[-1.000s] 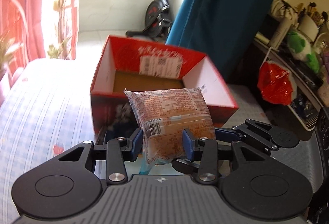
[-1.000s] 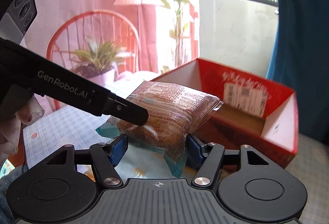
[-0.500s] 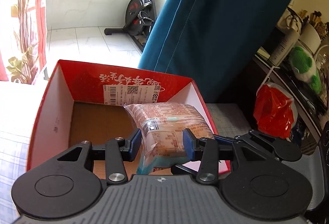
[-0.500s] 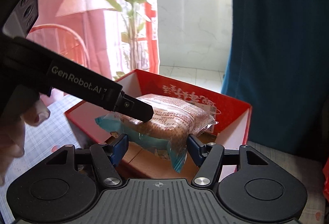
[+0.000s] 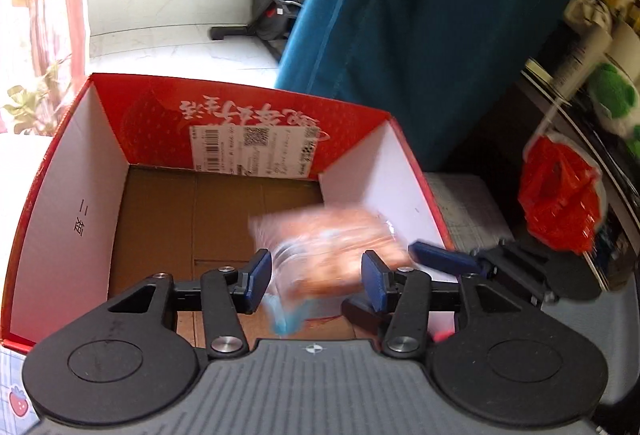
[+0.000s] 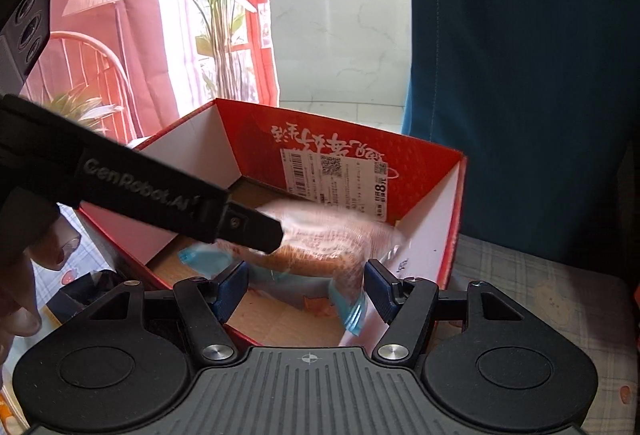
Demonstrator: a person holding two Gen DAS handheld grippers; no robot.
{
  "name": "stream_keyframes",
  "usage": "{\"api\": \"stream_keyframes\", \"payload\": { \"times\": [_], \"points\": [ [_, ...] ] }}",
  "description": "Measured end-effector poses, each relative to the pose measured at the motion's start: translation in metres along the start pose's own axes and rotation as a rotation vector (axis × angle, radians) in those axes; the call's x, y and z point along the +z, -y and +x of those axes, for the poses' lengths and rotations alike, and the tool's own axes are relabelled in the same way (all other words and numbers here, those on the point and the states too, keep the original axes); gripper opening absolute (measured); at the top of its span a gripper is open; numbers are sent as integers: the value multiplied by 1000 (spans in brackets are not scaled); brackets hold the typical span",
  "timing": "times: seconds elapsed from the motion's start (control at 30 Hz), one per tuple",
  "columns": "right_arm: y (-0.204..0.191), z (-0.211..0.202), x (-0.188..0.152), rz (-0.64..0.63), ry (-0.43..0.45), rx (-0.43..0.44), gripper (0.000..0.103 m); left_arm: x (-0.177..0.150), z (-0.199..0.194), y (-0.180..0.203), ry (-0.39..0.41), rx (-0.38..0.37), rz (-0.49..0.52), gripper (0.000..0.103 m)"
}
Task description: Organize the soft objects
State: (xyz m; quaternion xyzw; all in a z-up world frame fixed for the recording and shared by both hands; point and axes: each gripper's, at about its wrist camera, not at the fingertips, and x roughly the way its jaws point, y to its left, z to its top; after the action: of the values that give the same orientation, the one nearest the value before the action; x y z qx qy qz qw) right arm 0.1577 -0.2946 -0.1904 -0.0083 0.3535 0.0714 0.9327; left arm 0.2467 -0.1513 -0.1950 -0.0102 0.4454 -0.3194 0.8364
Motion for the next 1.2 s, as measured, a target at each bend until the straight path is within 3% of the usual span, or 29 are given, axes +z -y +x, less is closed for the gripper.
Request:
{"api": "stream_keyframes", "payload": {
  "times": [0.23,0.47,0.53,0.6,0.87,1.0,1.2],
  "points": [
    [-13,-28,1,23,58,32,61,-12,-48,-12,57,19,36,53],
    [-50,-59,-8,-9,110,69,61,-45,-107,-21,111,83,82,53],
    [-62,-66,-15,-15,120,93,61,-60,-125,-26,157,73,90,61],
    [-72,-68,-24,-12,117,139,62,-76,-134,-32,170,89,70,62],
    [-96,-51,-63,10,0,154,62,-123,-126,-62,129,210,-30,61],
    [-93,-42,-77,39,-44,147,63,-135,-116,-83,93,197,-109,61],
    [-87,-33,-85,71,-79,154,64,-142,-105,-92,64,172,-139,60]
  ]
}}
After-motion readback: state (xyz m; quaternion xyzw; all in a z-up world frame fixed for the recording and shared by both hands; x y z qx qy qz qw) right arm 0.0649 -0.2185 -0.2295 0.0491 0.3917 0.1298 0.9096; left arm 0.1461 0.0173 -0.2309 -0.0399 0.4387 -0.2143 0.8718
